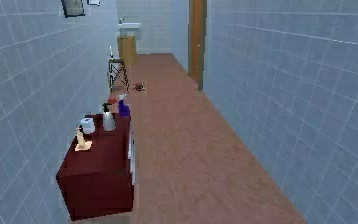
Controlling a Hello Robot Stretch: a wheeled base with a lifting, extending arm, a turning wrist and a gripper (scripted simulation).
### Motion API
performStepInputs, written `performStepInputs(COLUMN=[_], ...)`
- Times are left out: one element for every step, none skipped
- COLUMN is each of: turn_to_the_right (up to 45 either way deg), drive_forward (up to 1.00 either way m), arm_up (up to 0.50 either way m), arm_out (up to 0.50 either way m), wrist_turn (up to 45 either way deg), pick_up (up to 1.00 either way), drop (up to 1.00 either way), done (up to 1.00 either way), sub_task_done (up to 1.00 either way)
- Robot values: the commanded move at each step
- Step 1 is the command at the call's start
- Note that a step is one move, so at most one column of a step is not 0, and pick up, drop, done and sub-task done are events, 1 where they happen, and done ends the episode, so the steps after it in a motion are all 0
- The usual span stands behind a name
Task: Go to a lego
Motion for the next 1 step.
performStepInputs(turn_to_the_right=[0.0], drive_forward=[1.00], arm_up=[0.00], arm_out=[0.00], wrist_turn=[0.0], pick_up=[0.00], drop=[0.00], done=[0.00], sub_task_done=[0.00])
